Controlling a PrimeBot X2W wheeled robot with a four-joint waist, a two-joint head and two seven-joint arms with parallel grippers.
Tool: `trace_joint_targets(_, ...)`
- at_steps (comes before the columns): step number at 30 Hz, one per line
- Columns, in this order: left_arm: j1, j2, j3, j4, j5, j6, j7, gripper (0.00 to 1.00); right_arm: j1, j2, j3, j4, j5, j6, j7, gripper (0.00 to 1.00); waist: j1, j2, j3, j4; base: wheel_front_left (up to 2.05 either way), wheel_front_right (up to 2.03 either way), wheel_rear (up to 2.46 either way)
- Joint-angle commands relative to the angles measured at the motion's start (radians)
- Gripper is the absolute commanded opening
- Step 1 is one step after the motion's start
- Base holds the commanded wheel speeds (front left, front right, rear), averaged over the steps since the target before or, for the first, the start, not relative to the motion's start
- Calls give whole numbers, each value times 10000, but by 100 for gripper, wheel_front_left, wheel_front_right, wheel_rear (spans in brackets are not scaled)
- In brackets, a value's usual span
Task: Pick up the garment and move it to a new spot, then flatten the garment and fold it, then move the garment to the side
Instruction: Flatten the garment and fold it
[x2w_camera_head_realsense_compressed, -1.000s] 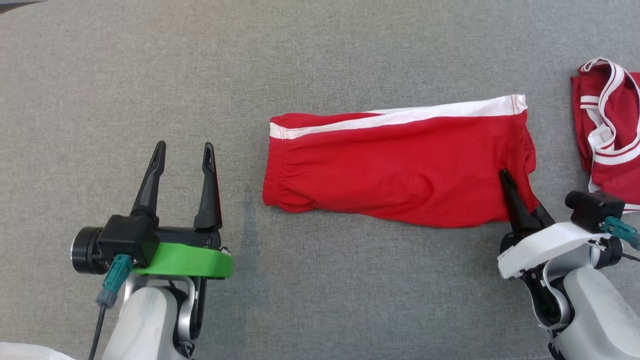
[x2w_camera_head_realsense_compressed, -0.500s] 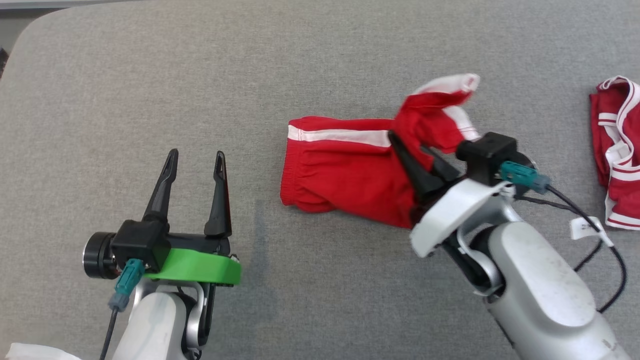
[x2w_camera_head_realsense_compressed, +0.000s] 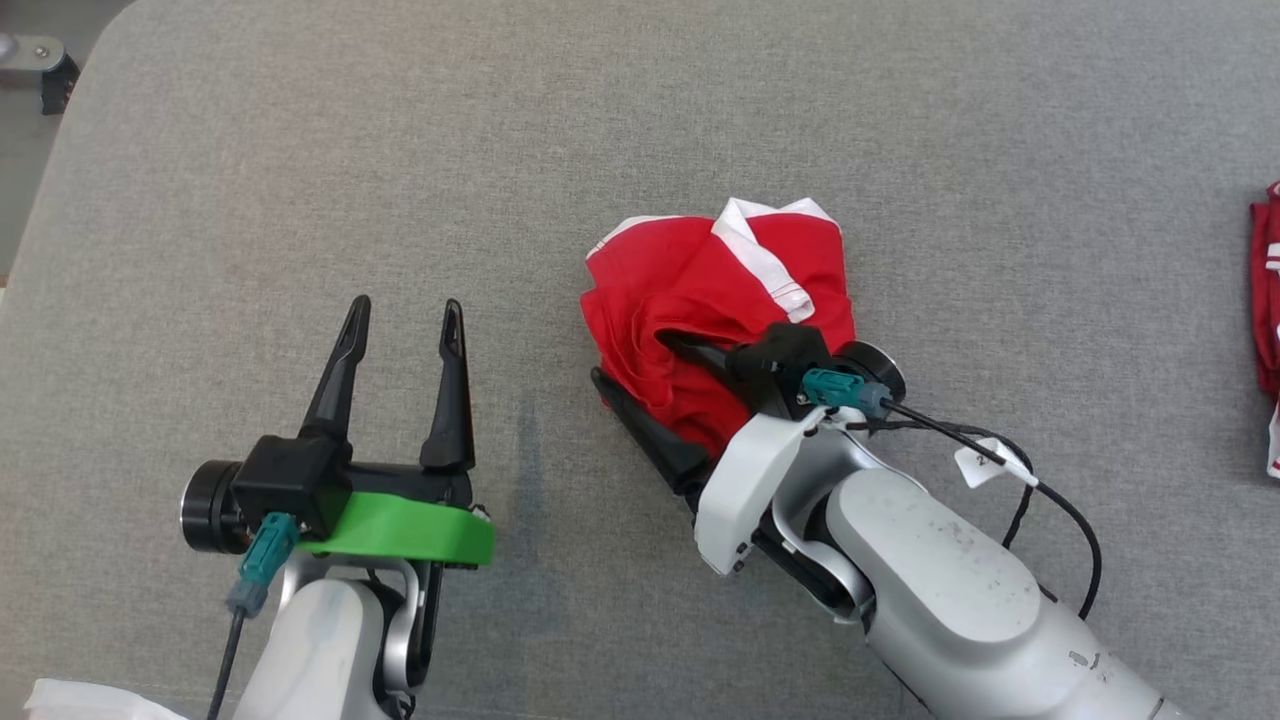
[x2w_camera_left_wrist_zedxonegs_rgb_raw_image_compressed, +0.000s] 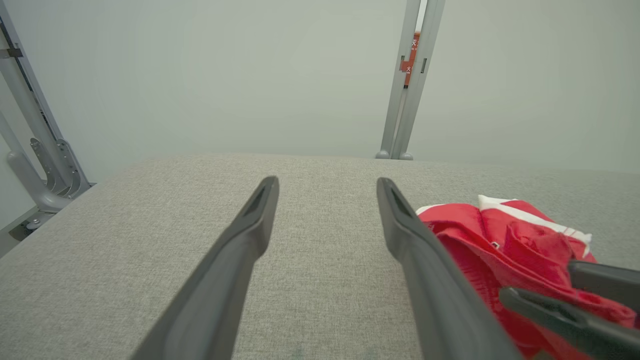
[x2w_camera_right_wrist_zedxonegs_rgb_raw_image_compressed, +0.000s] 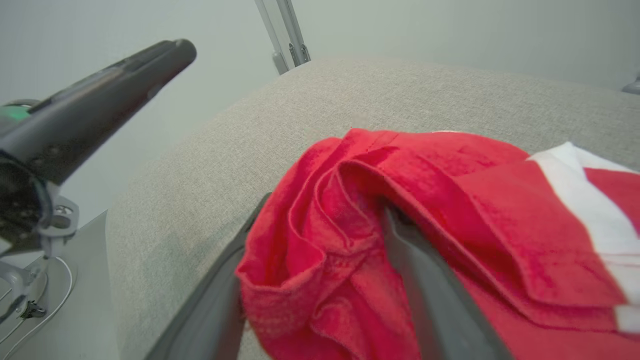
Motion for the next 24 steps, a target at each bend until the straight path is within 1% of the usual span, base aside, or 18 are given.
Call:
trace_joint_targets(1,-155,-10,22,26,-35,65,-46,100,-118,-75,20,55,-187,3,-258,100,0,0,23,-34,0,0,0)
trace_joint_targets(5,-127,47,95,35,-3,107,-64,100,36,-284,-76,-260,-521,3,-974,100,0,0,18,-196,0,0,0)
trace_joint_targets(9,-29,164,197,13,44,170,-78,100,520,-641,-408,-1068,-600,1,-1432,100,0,0,-51,-467,0,0,0)
trace_joint_targets(11,38,242,246,-37,74,201,-82,100,850,-854,-784,-1539,-612,1,-1550,100,0,0,-75,-615,0,0,0)
trace_joint_targets(13,88,329,295,-97,98,247,-84,100,1253,-1058,-1379,-2061,-732,1,-1672,100,0,0,-84,-789,0,0,0)
trace_joint_targets(16,141,451,354,-198,120,301,-50,100,1889,-1151,-2468,-2764,-965,1,-1801,100,0,0,-93,-1018,0,0,0)
trace_joint_targets(21,278,672,506,-399,122,451,71,100,3224,-925,-4912,-3774,-1462,1,-1937,100,0,0,-178,-1375,0,0,0)
trace_joint_targets(24,402,778,567,-513,143,538,160,100,3937,-728,-6095,-4206,-1750,1,-1873,100,0,0,-242,-1492,0,0,0)
